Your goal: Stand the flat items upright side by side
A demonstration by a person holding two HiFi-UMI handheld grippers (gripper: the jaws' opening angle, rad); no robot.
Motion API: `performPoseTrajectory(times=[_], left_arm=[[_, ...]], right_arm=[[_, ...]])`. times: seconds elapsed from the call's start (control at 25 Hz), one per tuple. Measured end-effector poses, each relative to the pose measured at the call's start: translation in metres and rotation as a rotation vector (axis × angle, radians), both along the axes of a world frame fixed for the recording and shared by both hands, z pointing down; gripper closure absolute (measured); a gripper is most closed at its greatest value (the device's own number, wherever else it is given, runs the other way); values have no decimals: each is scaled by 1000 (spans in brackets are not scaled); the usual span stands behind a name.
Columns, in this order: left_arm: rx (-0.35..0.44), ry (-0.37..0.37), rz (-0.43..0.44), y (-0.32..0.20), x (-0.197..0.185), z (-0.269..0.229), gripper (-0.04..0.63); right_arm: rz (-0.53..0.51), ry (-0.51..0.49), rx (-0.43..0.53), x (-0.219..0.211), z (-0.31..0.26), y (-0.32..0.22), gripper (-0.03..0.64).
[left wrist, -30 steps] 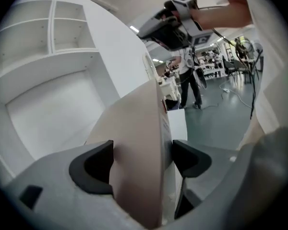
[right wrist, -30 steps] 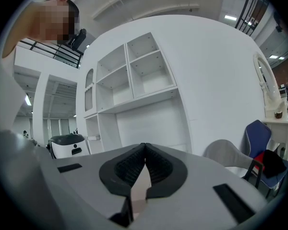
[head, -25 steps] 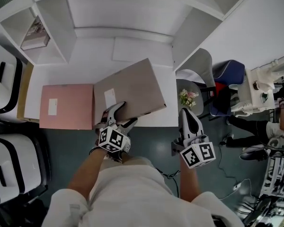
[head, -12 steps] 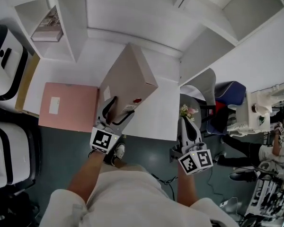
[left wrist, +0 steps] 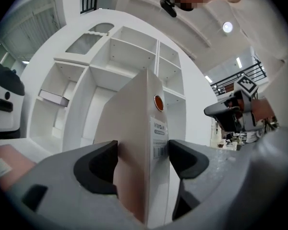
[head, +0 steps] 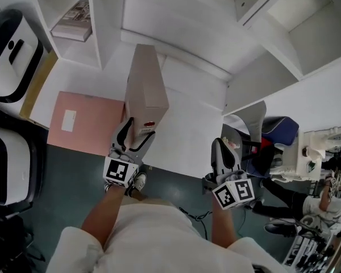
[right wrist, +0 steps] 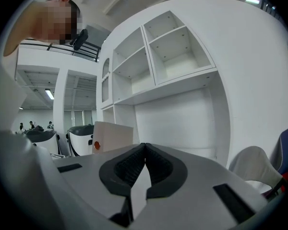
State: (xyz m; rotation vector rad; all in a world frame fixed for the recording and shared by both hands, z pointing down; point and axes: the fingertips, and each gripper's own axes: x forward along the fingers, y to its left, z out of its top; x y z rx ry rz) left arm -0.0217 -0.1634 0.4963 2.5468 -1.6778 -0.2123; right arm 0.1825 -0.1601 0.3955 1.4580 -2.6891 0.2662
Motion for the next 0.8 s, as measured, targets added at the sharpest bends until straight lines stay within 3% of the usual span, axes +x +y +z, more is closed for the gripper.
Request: performPoseTrajectory(times=[0.12,0.28,0.8], left_arm=[[-45,13,-42,-7,-13,10,258],[-85,-40,-61,-20,-19,18,265],[-190,-106,-143,-89,-53,40,276]], right_arm=[[-35,2,-2,-11,2,-8,614],[-59,1,-1,-18,3,-15,614],[-63,-42,2,-12,7,-33,614]])
